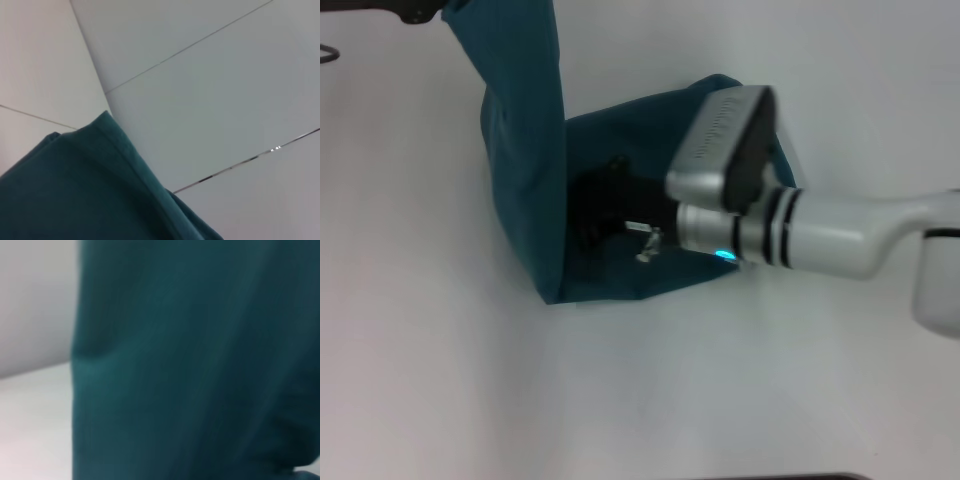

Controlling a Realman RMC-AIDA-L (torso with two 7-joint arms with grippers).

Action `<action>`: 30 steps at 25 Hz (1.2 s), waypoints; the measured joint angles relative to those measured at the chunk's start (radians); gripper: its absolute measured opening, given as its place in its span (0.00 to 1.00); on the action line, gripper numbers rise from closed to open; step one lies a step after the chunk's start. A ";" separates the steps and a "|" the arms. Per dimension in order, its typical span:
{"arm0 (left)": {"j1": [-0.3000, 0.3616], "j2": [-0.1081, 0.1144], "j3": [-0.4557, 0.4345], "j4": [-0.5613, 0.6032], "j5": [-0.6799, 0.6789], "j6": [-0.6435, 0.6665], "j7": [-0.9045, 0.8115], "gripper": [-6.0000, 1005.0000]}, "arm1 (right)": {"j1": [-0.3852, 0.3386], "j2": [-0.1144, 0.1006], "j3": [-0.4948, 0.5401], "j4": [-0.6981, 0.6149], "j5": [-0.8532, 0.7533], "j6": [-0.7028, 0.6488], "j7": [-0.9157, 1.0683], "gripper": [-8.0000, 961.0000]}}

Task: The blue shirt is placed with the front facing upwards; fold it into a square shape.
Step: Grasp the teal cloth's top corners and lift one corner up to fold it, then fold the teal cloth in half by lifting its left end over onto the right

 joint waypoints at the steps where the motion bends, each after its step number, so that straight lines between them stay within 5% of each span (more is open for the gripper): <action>1: 0.005 0.004 0.002 0.012 0.001 -0.005 0.003 0.02 | -0.017 -0.003 -0.001 0.005 0.003 0.026 0.003 0.01; 9: 0.020 0.005 0.005 0.040 0.002 -0.014 0.020 0.02 | -0.199 -0.019 -0.009 0.144 0.005 0.367 0.136 0.01; 16: 0.021 -0.001 0.034 0.047 0.007 -0.046 0.039 0.02 | -0.408 -0.021 -0.036 0.491 -0.188 0.743 0.462 0.01; 22: 0.016 -0.006 0.107 0.103 0.007 -0.126 0.078 0.02 | -0.464 -0.020 -0.102 0.614 -0.294 0.835 0.583 0.02; 30: -0.014 -0.040 0.195 0.138 0.007 -0.168 0.120 0.02 | -0.454 -0.017 -0.182 0.622 -0.346 0.815 0.609 0.02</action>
